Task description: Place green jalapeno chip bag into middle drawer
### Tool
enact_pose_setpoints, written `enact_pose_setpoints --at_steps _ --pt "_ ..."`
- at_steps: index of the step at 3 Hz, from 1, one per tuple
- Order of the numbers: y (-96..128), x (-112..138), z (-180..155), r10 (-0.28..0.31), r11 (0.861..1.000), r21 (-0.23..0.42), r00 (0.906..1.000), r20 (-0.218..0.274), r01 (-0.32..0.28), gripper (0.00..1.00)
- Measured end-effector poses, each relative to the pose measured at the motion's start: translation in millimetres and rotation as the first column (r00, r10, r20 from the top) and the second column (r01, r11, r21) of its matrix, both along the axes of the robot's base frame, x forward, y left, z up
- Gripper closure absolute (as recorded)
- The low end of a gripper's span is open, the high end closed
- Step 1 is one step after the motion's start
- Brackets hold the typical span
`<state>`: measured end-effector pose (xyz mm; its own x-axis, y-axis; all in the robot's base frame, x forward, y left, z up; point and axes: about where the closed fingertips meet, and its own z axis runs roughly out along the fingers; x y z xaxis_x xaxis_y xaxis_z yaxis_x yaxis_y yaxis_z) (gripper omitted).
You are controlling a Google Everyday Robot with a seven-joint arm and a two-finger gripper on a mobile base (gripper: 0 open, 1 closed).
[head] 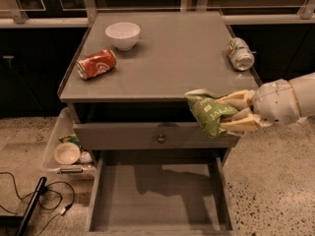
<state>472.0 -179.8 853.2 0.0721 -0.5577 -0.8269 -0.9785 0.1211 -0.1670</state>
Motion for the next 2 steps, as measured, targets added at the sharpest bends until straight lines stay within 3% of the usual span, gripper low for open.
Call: enact_pose_setpoints --at_steps 1,2 --pt "11 -9 -68 -0.009 1.0 -0.014 0.9936 -0.112 0.007 1.0" --pt "22 -22 -138 -0.009 1.0 -0.023 0.9792 -0.203 0.005 1.0"
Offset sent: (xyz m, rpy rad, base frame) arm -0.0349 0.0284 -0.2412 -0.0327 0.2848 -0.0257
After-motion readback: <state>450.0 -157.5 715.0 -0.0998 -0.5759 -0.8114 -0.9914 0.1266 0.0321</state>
